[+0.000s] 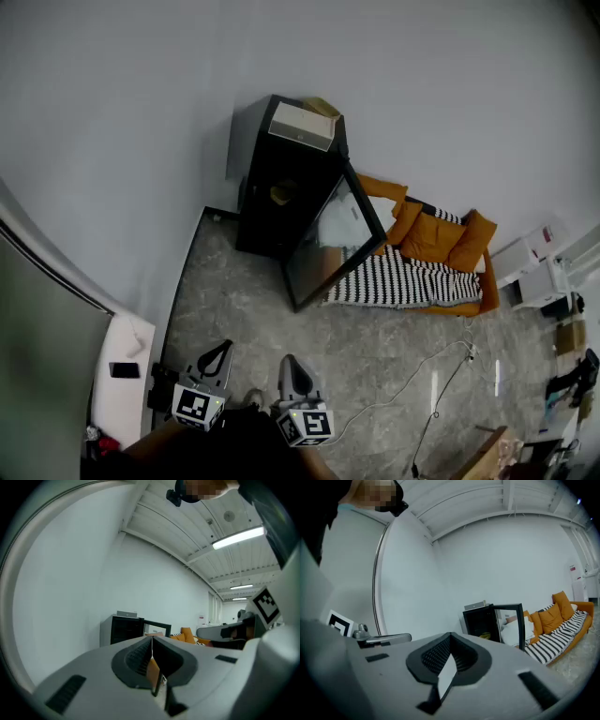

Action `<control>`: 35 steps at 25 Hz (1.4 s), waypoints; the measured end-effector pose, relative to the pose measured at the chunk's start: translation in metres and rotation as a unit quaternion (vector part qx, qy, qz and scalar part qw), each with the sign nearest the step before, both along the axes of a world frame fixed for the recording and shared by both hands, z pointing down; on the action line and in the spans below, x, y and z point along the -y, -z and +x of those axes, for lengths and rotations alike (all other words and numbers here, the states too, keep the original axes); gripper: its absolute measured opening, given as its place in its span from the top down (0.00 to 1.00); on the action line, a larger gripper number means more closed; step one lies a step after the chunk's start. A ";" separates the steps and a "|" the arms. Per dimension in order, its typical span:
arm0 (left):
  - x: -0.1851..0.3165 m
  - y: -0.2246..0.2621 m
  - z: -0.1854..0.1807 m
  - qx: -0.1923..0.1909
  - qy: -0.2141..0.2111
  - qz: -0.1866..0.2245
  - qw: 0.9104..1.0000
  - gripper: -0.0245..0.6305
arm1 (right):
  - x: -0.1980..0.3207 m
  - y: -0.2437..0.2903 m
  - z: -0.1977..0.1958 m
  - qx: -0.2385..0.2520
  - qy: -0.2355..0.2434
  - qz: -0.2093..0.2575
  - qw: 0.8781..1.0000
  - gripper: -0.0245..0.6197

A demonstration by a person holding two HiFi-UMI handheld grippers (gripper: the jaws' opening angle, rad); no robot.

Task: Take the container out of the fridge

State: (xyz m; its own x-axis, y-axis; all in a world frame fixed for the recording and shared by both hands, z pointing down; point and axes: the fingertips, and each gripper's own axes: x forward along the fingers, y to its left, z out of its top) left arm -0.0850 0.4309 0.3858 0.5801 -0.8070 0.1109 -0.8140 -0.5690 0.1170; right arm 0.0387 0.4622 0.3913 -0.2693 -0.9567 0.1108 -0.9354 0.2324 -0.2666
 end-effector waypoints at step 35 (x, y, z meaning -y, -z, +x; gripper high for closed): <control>0.071 -0.043 -0.078 -0.006 0.013 -0.038 0.999 0.96 | 0.087 -0.029 -0.036 -0.011 -0.060 -0.023 0.998 0.96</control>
